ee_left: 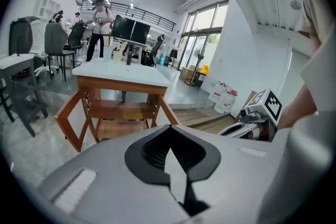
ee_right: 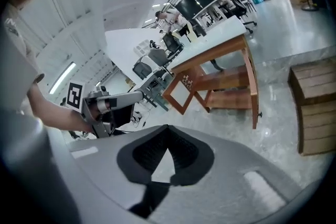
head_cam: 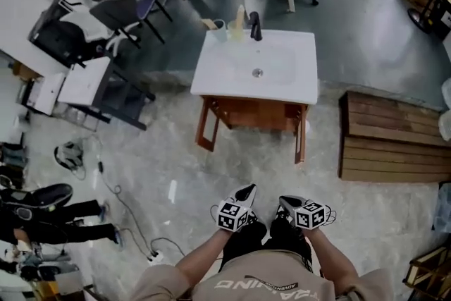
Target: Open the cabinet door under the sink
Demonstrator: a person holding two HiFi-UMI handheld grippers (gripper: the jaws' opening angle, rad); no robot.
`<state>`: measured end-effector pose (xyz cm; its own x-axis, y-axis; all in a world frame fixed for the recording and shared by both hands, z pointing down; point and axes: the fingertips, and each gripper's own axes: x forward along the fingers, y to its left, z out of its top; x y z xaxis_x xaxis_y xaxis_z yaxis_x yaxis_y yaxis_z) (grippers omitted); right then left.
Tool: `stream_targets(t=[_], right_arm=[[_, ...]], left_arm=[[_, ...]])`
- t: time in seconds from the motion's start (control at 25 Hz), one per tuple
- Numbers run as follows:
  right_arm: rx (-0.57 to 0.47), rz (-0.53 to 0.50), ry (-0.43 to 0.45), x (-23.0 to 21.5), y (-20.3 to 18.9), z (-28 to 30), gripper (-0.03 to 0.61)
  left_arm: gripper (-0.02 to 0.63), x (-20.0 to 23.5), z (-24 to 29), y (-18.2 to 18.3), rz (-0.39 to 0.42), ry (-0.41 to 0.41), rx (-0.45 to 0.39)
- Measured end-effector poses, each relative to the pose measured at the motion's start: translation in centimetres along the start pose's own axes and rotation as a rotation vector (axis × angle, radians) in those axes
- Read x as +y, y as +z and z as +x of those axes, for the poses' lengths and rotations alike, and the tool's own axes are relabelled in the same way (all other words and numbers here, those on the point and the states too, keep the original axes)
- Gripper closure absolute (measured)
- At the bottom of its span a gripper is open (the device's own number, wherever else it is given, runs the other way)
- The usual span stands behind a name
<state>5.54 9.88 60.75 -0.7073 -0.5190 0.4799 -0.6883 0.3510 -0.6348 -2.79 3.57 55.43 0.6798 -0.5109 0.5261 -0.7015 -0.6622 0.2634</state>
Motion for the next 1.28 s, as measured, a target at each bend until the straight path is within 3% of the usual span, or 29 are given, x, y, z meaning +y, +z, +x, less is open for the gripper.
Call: stream_targets(t=[0.2,0.52,0.8,1.28], right_arm=[[-0.031,-0.204,-0.019,1.5,5.2,-1.9,0.577],[-0.132,-0.384,-0.050,4.6,11.4,-5.4,0.577],[-0.197,-0.446,-0.049,7.5,15.0,-6.1,0.577],[-0.431,-0.599,-0.139,12.8,24.3,-11.3,0.577]], left_arm=[[0.595,0.3,-2.2,5.0,0.010,0.038,-0.117],[0.595,0.4,-4.2,9.7,0.042,0.058,-0.202],[0.595,0.6,-6.1,14.1,0.061,0.066,-0.293],[0.595,-0.7,-11.6,23.2,0.142,0.049,-0.501]])
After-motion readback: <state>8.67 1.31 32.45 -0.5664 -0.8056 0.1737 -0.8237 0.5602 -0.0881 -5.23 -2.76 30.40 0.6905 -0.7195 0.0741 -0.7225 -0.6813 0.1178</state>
